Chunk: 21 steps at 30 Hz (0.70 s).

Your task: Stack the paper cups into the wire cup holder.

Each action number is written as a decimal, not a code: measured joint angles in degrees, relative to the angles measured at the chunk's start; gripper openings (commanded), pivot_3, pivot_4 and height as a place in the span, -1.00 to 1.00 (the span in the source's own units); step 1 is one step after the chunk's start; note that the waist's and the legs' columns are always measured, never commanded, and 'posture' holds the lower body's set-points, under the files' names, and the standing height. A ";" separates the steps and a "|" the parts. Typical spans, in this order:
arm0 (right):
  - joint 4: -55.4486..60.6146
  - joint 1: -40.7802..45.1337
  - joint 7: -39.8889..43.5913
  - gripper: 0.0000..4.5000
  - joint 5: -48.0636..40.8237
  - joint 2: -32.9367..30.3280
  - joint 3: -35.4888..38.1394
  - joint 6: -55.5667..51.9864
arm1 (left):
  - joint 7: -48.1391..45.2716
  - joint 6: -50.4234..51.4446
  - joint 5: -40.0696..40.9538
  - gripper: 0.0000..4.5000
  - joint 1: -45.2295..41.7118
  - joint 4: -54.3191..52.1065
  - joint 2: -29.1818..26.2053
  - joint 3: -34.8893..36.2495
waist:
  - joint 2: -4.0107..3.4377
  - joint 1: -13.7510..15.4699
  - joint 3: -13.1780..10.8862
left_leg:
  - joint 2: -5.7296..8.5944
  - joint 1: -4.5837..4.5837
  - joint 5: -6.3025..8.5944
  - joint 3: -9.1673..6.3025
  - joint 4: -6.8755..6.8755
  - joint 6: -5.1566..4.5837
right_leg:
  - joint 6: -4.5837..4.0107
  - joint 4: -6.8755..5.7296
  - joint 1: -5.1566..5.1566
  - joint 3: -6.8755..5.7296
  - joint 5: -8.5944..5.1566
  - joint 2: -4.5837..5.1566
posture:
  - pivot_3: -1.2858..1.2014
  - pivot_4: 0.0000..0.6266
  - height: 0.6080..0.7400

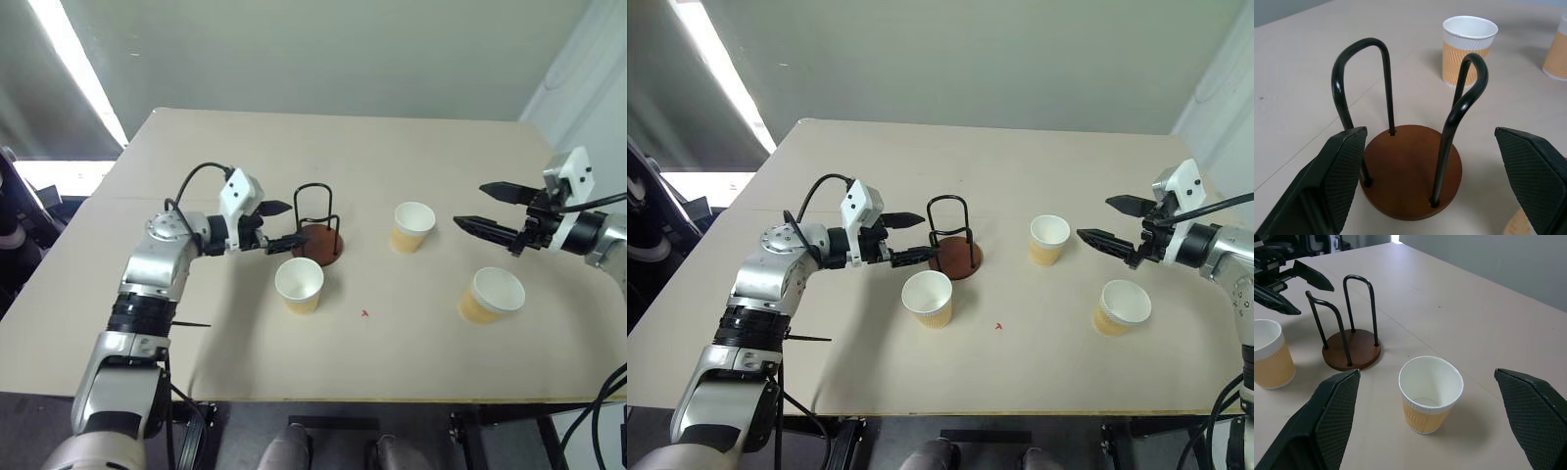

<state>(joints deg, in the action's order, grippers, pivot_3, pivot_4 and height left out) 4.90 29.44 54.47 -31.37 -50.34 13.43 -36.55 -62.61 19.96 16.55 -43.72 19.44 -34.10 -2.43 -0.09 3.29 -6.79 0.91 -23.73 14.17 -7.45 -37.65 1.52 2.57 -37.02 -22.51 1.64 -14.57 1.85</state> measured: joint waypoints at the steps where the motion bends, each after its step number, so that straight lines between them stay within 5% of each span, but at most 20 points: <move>1: 0.10 -0.21 -0.01 1.00 -0.01 0.00 0.33 -0.06 | -0.05 -0.04 -0.13 0.99 -0.19 0.31 0.20 -0.02 | 0.00 0.03 0.00 | 0.00 -0.01 0.00 0.00 -0.01 0.00 | 0.00 0.00 0.00 0.00 0.00 0.00 | 0.03 -0.52 1.00; 13: 0.25 -0.97 -0.68 1.00 -0.03 -0.01 1.44 -0.15 | 0.39 -1.77 -1.15 0.99 -2.50 5.32 4.32 -0.59 | 0.00 0.10 0.00 | 0.00 -0.08 0.03 0.00 -0.27 -0.06 | 0.05 0.00 0.00 0.00 0.03 -0.02 | 0.03 -0.52 1.00; 16: 0.28 -1.01 -0.87 1.00 -0.03 -0.01 1.46 -0.16 | 0.41 -2.08 -1.52 0.73 -2.64 5.78 5.10 -0.85 | 0.00 0.10 0.00 | -0.01 -0.10 0.04 0.00 -0.29 -0.07 | 0.06 0.00 0.00 0.00 0.04 -0.04 | 0.03 -0.52 1.00; 21: 0.50 -1.66 -1.27 1.00 -0.04 -0.02 1.67 -0.21 | 0.08 -2.12 -1.91 -0.07 -3.69 6.35 5.14 -0.88 | 0.00 0.11 0.00 | -0.02 -0.11 0.04 0.00 -0.30 -0.07 | 0.07 0.00 0.00 0.01 0.04 -0.08 | 0.03 -0.52 1.00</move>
<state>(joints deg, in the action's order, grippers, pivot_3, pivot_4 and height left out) 5.41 27.78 53.20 -31.41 -50.36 15.09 -36.76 -62.53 17.84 14.64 -47.41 25.80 -28.96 -3.31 -0.09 3.40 -6.79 0.88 -23.83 14.21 -7.45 -37.96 1.45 2.64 -37.02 -22.51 1.65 -14.53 1.77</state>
